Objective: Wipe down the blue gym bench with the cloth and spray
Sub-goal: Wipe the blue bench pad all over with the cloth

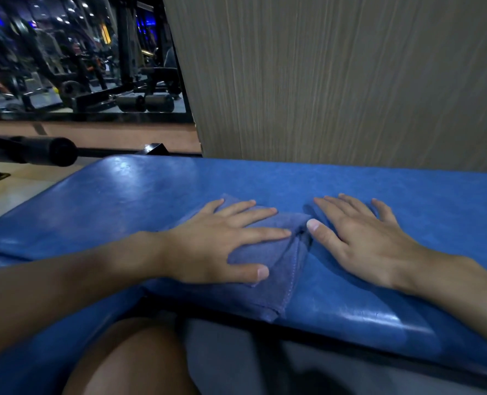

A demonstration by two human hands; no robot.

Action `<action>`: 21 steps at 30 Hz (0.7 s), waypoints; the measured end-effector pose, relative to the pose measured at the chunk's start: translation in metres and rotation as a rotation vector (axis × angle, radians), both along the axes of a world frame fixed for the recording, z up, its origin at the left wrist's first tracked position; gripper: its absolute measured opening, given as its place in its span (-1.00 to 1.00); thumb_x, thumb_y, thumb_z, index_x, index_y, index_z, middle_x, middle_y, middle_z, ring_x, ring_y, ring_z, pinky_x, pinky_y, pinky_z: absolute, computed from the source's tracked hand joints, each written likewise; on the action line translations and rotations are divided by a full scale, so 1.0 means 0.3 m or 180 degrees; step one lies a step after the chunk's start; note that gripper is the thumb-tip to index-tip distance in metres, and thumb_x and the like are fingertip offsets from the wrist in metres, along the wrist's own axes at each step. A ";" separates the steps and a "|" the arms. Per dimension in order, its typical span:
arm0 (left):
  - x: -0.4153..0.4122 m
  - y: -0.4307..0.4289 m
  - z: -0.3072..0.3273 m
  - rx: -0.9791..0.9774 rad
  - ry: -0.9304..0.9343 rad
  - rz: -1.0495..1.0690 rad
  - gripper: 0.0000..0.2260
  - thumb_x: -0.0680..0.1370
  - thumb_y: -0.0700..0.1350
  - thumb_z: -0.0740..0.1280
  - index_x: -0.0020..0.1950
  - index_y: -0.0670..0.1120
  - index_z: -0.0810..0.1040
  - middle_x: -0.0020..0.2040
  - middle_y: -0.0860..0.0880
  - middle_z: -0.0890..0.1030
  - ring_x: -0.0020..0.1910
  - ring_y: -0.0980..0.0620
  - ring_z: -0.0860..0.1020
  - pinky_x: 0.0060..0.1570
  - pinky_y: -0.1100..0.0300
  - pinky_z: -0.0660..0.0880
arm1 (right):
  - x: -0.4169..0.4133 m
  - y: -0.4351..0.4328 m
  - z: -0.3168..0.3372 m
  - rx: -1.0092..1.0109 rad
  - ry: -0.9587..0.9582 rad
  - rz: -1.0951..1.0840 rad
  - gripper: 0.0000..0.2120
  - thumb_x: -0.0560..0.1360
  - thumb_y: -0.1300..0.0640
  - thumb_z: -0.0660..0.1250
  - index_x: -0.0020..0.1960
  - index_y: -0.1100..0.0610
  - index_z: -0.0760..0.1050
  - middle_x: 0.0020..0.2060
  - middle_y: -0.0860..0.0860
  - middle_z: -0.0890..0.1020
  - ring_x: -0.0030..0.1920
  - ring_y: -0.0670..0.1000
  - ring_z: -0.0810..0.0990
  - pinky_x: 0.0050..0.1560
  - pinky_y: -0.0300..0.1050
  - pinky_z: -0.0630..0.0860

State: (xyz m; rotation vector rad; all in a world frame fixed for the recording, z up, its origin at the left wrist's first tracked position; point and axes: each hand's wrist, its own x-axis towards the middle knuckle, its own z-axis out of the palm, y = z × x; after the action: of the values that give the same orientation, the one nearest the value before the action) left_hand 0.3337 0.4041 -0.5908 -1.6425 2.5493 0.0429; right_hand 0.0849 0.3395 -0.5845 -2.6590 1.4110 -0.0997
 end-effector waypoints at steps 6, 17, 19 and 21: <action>0.178 -0.303 -0.013 -0.0282 0.0346 0.0676 -0.28 0.34 0.58 -0.11 0.49 0.44 0.09 0.60 0.19 0.08 0.58 0.10 0.05 0.50 -0.18 0.02 | 0.051 0.007 -0.028 0.0030 0.0198 0.0230 -0.07 0.27 -0.49 -0.50 0.56 -0.15 -0.14 0.58 -0.15 -0.13 0.55 -0.09 -0.23 0.52 0.17 -0.21; 0.282 -0.402 0.001 -0.0317 0.0434 0.1647 -0.24 0.33 0.52 -0.16 0.51 0.36 0.16 0.59 0.14 0.16 0.56 0.02 0.12 0.41 -0.31 0.06 | 0.055 0.001 -0.039 0.0061 0.0193 0.0212 -0.15 0.30 -0.46 -0.45 0.54 -0.20 -0.13 0.57 -0.16 -0.16 0.54 -0.10 -0.27 0.51 0.18 -0.22; 0.207 -0.284 0.009 -0.0245 0.0311 0.1326 -0.26 0.32 0.51 -0.21 0.50 0.42 0.08 0.61 0.15 0.09 0.58 0.03 0.05 0.44 -0.31 0.02 | 0.054 0.003 -0.035 0.0053 0.0198 0.0216 -0.20 0.36 -0.45 -0.40 0.54 -0.20 -0.12 0.57 -0.15 -0.14 0.55 -0.10 -0.25 0.51 0.17 -0.21; 0.127 -0.148 -0.002 -0.0201 0.0044 0.0839 -0.35 0.36 0.50 -0.23 0.47 0.47 -0.09 0.62 0.17 -0.02 0.59 0.02 -0.04 0.47 -0.27 -0.02 | 0.054 0.006 -0.033 0.0083 0.0165 0.0200 -0.27 0.41 -0.39 -0.36 0.54 -0.20 -0.10 0.57 -0.16 -0.12 0.55 -0.10 -0.22 0.51 0.16 -0.20</action>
State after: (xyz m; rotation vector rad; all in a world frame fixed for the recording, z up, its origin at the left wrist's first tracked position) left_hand 0.3717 0.3597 -0.5914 -1.9979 2.3483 -0.0050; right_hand 0.1011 0.3412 -0.5945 -2.7001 1.3324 -0.0062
